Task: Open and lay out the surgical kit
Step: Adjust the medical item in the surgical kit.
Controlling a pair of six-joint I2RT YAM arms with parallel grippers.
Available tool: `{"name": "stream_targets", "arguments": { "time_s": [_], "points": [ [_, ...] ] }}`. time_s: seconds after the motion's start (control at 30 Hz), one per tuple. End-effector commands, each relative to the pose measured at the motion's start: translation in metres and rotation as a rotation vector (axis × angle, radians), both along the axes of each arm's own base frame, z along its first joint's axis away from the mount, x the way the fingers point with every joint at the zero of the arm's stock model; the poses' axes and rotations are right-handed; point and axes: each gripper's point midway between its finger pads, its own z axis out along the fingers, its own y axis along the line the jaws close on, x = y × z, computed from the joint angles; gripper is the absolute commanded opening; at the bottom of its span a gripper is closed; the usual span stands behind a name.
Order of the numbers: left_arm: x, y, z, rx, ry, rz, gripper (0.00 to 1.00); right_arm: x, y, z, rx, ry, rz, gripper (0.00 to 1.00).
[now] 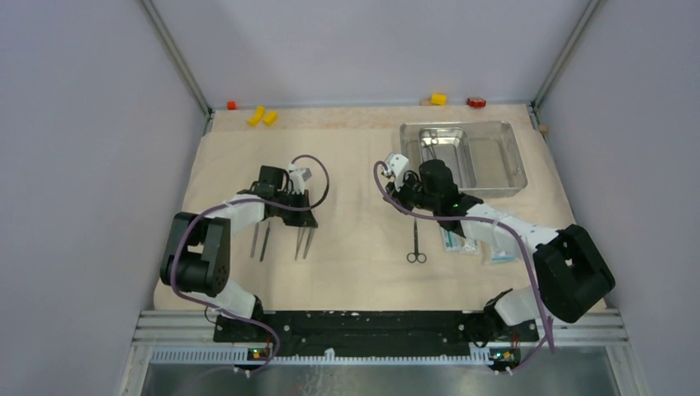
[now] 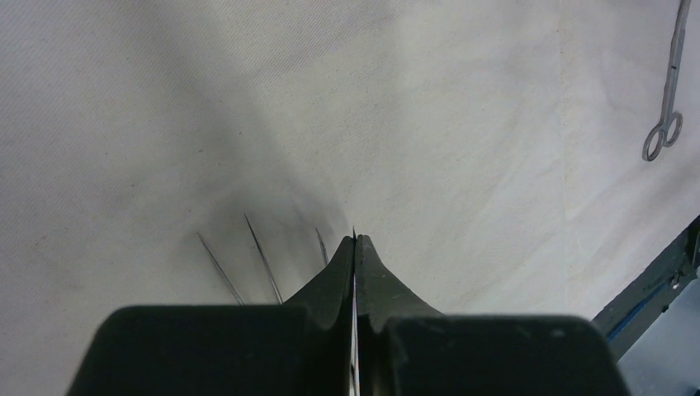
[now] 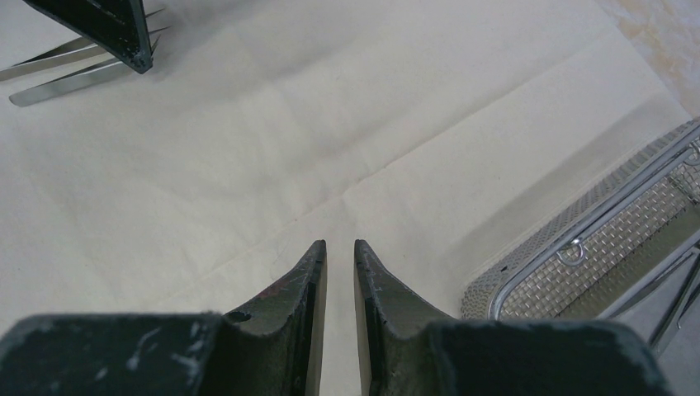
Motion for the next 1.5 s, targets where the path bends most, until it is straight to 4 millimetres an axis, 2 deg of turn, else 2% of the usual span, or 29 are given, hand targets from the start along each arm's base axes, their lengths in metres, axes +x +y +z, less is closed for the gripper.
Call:
{"name": "stream_targets", "arguments": {
  "time_s": [0.0,0.4,0.63,1.0,1.47],
  "points": [
    [0.015,0.002,0.016,-0.025,-0.069,0.109,0.0,0.009,0.002,0.008,0.016,-0.042,0.0,0.18],
    [0.016,0.01,0.003,-0.004,-0.014,0.2,0.01,0.009,0.001,0.007,0.01,-0.046,-0.003,0.18],
    [0.014,0.009,-0.001,-0.012,0.005,0.204,0.06,0.01,0.001,0.006,0.008,-0.044,-0.003,0.18],
    [0.012,0.009,-0.008,-0.01,0.027,0.198,0.08,0.009,0.001,0.006,0.007,-0.045,-0.002,0.18],
    [0.013,0.011,-0.008,-0.015,0.025,0.204,0.13,0.01,0.001,0.007,0.005,-0.048,-0.002,0.18]
  ]
}}
